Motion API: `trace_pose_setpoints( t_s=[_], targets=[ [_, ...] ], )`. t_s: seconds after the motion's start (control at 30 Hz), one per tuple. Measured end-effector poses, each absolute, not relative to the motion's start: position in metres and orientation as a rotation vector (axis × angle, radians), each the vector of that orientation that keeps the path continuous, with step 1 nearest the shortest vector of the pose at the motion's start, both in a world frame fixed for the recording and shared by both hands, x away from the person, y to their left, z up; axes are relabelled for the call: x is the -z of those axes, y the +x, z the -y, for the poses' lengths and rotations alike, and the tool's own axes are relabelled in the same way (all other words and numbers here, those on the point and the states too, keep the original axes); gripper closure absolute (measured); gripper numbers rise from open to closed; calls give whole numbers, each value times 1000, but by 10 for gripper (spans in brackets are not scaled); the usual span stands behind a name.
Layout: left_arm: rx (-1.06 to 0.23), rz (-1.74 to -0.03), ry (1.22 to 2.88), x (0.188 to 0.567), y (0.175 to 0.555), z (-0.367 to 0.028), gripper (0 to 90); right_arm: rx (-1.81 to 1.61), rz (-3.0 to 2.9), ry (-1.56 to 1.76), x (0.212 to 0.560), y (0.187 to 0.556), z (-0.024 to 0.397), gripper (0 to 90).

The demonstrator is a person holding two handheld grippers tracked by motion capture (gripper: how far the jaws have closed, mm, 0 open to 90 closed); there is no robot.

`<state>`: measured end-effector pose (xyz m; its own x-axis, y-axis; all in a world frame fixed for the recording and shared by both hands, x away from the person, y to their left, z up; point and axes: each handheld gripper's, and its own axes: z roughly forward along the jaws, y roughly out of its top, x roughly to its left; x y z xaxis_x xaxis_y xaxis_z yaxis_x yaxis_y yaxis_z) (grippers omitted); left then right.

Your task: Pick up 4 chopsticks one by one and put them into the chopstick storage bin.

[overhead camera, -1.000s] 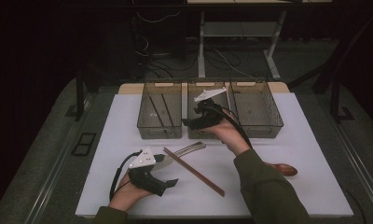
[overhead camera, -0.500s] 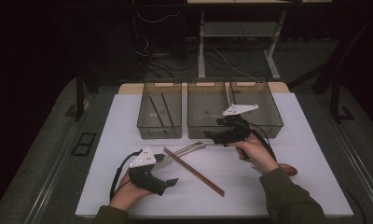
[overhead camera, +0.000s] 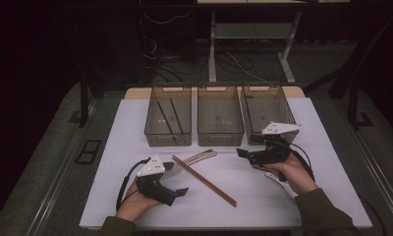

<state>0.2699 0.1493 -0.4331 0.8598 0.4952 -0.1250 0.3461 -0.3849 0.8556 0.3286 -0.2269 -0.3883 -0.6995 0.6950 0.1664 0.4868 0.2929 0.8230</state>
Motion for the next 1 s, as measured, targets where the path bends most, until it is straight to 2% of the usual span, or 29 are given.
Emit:
trace_pose_setpoints(
  t_s=[0.4,0.7,0.8,0.93,1.0],
  targets=[
    [-187,-619,2013,433,270,-150,0,-1355,-2233,1131,408,290,274,183],
    [-195,-626,2007,430,272,-150,4,-1352,-2244,1140,418,272,291,180],
    [-200,-650,2019,429,274,-149,71,-1349,-2267,1144,423,263,297,179],
    [-216,-643,2047,426,275,-142,248,-1344,-2290,1130,427,254,303,179],
    [-205,-624,2065,425,275,-136,374,-1351,-2294,1125,428,252,304,179]
  ],
)
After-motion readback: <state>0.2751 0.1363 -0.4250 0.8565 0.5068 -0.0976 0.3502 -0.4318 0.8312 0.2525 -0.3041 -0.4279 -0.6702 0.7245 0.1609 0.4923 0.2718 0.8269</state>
